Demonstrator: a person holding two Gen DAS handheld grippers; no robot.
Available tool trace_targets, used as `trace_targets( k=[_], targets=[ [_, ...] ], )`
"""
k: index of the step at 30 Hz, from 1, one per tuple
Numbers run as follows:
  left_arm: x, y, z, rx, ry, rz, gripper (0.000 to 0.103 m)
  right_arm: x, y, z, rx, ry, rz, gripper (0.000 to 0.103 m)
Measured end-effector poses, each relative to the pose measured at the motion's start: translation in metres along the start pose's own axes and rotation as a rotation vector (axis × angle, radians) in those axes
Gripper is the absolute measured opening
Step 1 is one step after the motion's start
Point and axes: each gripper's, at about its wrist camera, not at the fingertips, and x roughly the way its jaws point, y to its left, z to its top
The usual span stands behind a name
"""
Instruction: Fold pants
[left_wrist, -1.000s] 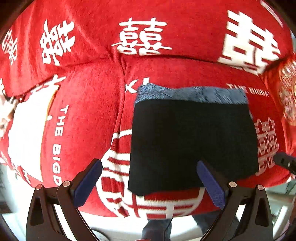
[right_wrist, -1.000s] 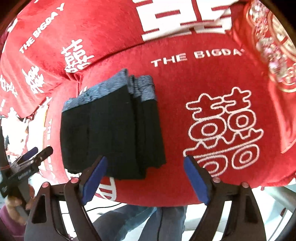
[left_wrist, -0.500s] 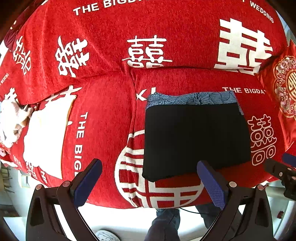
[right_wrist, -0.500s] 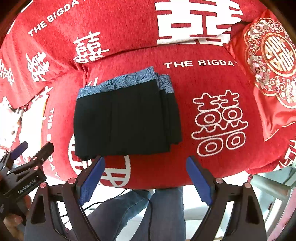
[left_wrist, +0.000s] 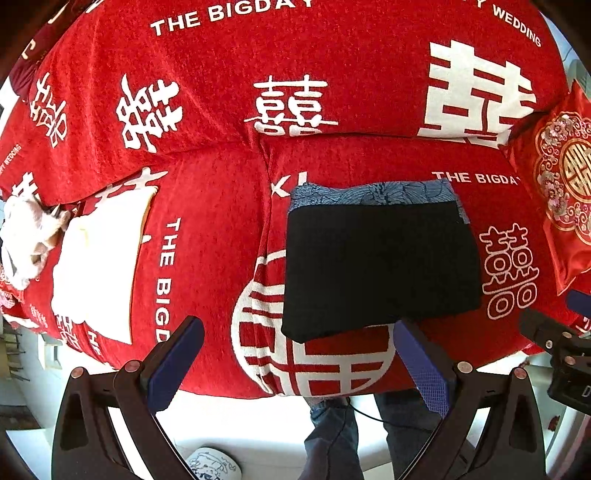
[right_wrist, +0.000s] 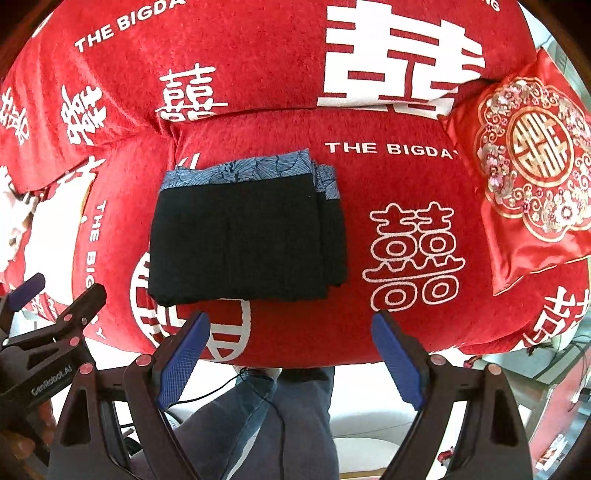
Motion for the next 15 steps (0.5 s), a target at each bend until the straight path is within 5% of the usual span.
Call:
trace_targets(
  k=[15],
  targets=[
    [-0.0083, -0.0051, -0.0036, 0.027, 0.000, -0.004, 0.103, -0.0074, 0.0059, -0.0049, -0.014, -0.026, 0.004, 0.091]
  ],
)
